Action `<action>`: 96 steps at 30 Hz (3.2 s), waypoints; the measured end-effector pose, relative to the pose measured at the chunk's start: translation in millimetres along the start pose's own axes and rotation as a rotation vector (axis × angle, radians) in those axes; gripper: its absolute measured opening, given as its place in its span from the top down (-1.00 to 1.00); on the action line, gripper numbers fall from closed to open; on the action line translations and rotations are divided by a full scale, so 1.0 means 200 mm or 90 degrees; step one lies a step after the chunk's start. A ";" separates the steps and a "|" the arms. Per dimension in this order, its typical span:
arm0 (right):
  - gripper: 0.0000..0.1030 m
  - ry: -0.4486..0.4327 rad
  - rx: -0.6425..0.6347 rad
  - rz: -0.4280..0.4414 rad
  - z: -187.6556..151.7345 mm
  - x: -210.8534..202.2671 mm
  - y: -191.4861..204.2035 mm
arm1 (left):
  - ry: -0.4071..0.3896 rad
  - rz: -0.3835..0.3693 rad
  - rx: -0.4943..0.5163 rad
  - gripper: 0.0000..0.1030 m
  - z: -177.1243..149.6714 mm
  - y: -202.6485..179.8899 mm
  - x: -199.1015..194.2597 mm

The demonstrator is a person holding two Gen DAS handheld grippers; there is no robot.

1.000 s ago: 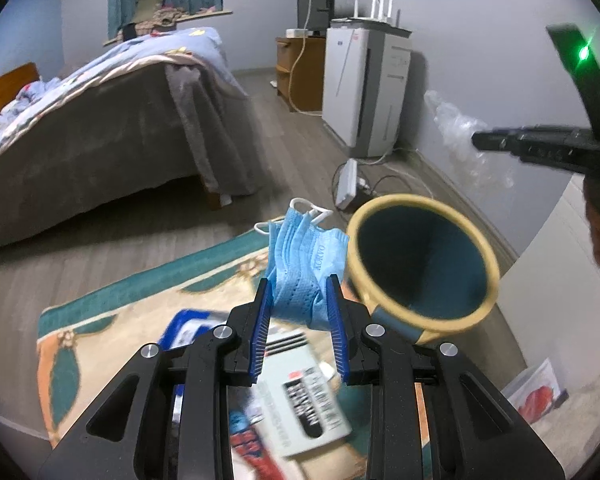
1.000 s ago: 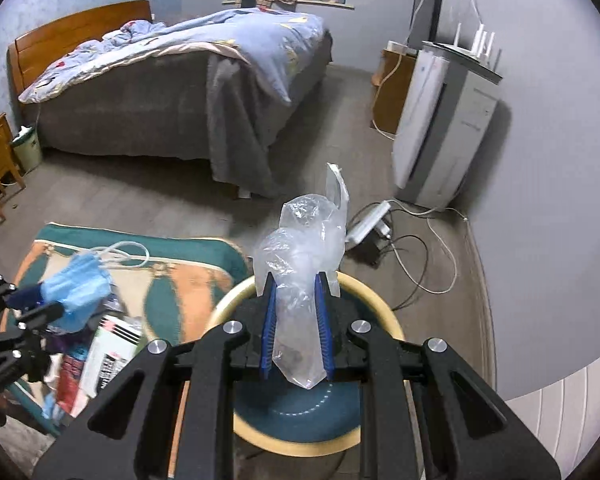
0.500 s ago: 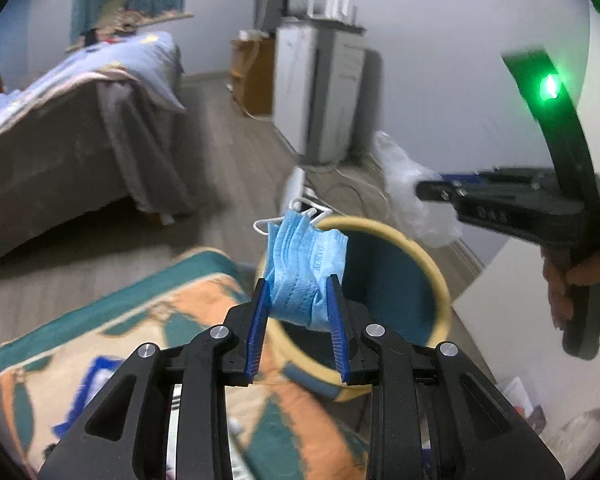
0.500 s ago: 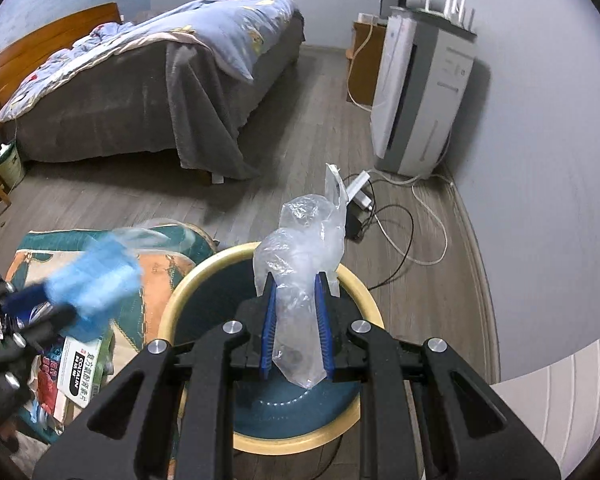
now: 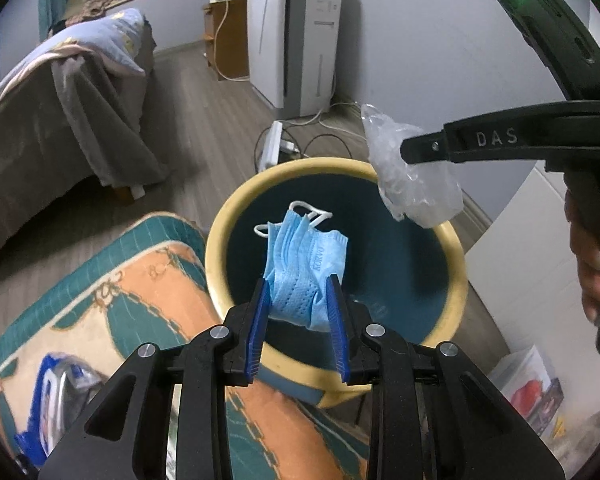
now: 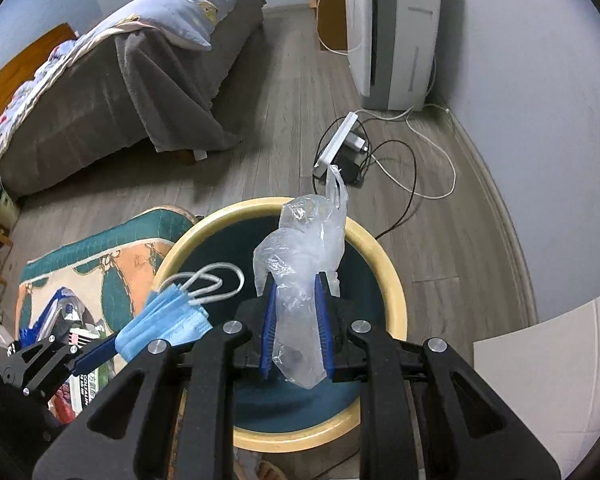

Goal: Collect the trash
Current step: 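Carry the mask and plastic bag over the bin and open both tools, then grasp the black plastic bag with the left tool while the right tool grasps the wet-wipe pack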

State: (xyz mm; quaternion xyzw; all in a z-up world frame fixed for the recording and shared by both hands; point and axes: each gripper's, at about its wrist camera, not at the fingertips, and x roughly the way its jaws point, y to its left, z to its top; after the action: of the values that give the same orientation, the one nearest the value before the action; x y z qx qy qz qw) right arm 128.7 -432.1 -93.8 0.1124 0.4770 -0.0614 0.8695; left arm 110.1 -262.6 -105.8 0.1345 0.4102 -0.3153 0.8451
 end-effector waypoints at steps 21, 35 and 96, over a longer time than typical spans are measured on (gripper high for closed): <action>-0.82 -0.042 0.018 -0.023 0.04 -0.07 0.02 | -0.045 0.076 -0.039 -0.85 -0.02 0.11 -0.12; -0.89 -0.059 -0.072 0.018 0.06 -0.21 0.53 | -0.087 0.182 -0.079 -0.89 -0.22 0.57 -0.79; 0.70 0.205 -0.081 0.190 -0.30 0.36 1.66 | 0.113 0.082 -0.199 0.69 -0.90 1.01 -0.63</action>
State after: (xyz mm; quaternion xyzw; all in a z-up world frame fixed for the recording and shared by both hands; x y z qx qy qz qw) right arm 190.0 -96.5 -140.8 0.1352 0.5903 0.1165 0.7872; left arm 71.1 32.5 -126.3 0.0548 0.5176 -0.1799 0.8347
